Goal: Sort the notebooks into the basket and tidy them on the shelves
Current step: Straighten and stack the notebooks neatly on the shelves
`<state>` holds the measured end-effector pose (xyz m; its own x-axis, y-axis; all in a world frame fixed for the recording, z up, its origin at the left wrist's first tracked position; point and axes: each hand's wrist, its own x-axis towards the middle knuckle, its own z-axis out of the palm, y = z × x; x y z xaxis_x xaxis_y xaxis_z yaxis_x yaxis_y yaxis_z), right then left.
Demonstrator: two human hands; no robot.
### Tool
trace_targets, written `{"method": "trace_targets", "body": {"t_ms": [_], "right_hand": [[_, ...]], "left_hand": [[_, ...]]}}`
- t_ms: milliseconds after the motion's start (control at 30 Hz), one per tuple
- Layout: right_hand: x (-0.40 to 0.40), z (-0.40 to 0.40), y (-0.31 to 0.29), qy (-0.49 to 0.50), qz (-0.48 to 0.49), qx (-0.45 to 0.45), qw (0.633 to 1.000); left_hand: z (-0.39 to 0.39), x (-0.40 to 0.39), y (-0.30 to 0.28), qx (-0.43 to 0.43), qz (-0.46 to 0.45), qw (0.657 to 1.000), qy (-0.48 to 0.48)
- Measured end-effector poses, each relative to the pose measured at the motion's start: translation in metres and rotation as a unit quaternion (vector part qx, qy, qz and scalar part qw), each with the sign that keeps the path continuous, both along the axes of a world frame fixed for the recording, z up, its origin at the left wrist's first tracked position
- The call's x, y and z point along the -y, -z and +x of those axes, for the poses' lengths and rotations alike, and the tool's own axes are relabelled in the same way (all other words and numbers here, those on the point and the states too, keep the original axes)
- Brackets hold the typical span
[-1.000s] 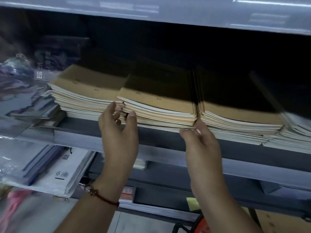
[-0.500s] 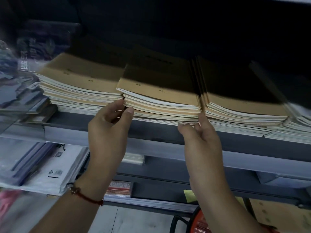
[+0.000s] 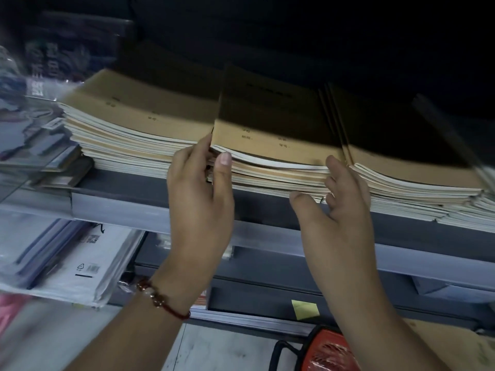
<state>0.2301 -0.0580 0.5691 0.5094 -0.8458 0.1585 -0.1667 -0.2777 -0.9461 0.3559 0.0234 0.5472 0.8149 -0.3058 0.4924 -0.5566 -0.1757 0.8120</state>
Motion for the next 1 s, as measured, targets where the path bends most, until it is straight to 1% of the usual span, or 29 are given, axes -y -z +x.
{"method": "trace_targets", "body": {"t_ms": [67,133,200,267,333,433,567,600,667,700,733,800,1000], "right_hand": [[0.003,-0.004,0.006,-0.011,-0.015,0.002,1.000],[0.005,-0.006,0.011,-0.024,-0.044,-0.008,0.999],[0.006,-0.008,0.016,-0.037,-0.088,-0.037,0.995],[0.004,-0.010,0.020,-0.051,-0.149,-0.086,0.984],[0.004,-0.011,0.023,-0.063,-0.207,-0.137,0.967],[0.003,-0.011,0.028,-0.071,-0.250,-0.182,0.948],[0.005,-0.015,0.026,-0.081,-0.252,-0.184,0.947],[0.006,-0.017,0.025,-0.086,-0.244,-0.186,0.948],[0.008,-0.020,0.023,-0.101,-0.228,-0.187,0.950],[0.009,-0.021,0.022,-0.109,-0.226,-0.184,0.950],[0.010,-0.023,0.022,-0.115,-0.227,-0.179,0.950],[0.013,-0.025,0.023,-0.121,-0.229,-0.174,0.950],[0.019,-0.028,0.027,-0.143,-0.240,-0.184,0.942]], "left_hand": [[0.000,-0.002,0.002,-0.048,-0.029,0.998,0.012],[0.000,-0.002,0.004,-0.074,-0.023,0.997,0.023],[0.000,0.001,0.007,-0.060,0.018,0.998,0.022],[0.004,0.003,0.008,-0.034,0.053,0.998,0.000],[0.008,0.004,0.007,-0.002,0.076,0.997,-0.024],[0.011,0.005,0.008,0.016,0.089,0.995,-0.034],[0.007,0.000,0.014,0.036,0.071,0.996,-0.037],[0.005,-0.003,0.015,0.067,0.073,0.994,-0.046],[0.000,-0.005,0.020,0.164,0.109,0.979,-0.047],[-0.004,-0.003,0.024,0.199,0.138,0.970,-0.029],[-0.009,0.001,0.029,0.211,0.163,0.964,-0.004],[-0.013,0.010,0.037,0.198,0.186,0.962,0.029],[-0.012,0.011,0.040,0.183,0.209,0.960,0.034]]}}
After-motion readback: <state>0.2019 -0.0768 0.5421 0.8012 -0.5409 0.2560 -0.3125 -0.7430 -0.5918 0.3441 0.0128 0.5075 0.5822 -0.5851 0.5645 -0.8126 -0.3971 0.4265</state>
